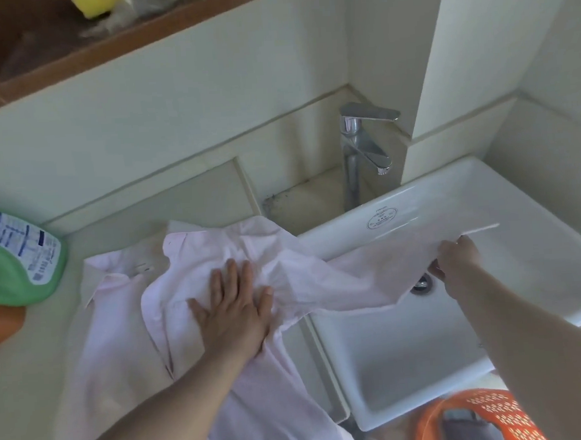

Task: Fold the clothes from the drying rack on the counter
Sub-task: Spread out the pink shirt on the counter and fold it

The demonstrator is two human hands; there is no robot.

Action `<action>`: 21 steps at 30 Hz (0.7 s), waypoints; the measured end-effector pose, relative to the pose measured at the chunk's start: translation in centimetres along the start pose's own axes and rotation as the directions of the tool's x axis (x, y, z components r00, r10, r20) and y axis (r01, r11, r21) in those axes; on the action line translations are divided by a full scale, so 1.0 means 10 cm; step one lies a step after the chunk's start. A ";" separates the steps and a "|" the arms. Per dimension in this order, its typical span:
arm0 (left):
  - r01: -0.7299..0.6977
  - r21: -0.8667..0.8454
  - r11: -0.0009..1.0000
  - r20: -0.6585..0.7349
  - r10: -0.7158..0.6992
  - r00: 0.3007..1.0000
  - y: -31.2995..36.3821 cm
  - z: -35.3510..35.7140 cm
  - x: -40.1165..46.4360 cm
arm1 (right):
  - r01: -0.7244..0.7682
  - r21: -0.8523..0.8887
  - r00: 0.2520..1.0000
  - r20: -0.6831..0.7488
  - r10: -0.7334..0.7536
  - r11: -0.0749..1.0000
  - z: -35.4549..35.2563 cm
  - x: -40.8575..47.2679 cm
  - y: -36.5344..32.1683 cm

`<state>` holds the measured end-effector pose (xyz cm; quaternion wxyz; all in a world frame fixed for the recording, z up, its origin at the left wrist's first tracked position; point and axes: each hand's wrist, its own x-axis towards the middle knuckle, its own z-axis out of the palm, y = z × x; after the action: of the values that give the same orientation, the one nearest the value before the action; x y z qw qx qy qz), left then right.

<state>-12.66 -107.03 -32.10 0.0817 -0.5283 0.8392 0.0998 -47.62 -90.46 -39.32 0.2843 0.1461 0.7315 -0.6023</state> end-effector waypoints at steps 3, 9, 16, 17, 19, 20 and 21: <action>-0.018 0.020 1.000 -0.009 0.019 1.000 -0.14 0.00 -0.01 | 0.039 -0.031 0.999 0.017 -0.039 0.999 0.07 -0.17 -0.01; 0.003 0.038 0.999 0.001 -0.003 1.000 -0.54 -0.04 -0.08 | 0.122 -0.035 0.988 0.098 -0.118 0.992 0.18 -0.51 0.02; -0.003 -0.009 1.000 0.018 0.003 1.000 -1.19 -0.03 -0.26 | 0.229 -0.017 0.954 0.202 -0.221 0.973 0.42 -1.06 -0.08; 0.000 -0.013 1.000 0.019 0.000 1.000 -1.28 -0.03 -0.29 | 0.250 -0.025 0.945 0.224 -0.238 0.968 0.47 -1.16 -0.12; 0.007 -0.018 1.000 0.020 -0.007 1.000 -1.45 -0.03 -0.32 | 0.294 -0.045 0.926 0.261 -0.273 0.955 0.58 -1.32 -0.17; 0.016 -0.023 1.000 0.020 -0.015 1.000 -1.56 -0.03 -0.35 | 0.320 -0.048 0.914 0.277 -0.295 0.946 0.65 -1.41 -0.18; 0.027 -0.018 0.999 0.028 -0.026 0.999 -1.64 -0.04 -0.38 | 0.339 -0.069 0.908 0.285 -0.307 0.938 0.70 -1.49 -0.19</action>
<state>3.73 -110.78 -32.09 0.0900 -0.5386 0.8299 0.1140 -35.16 -95.75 -29.80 0.2856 -0.0775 0.7339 -0.6114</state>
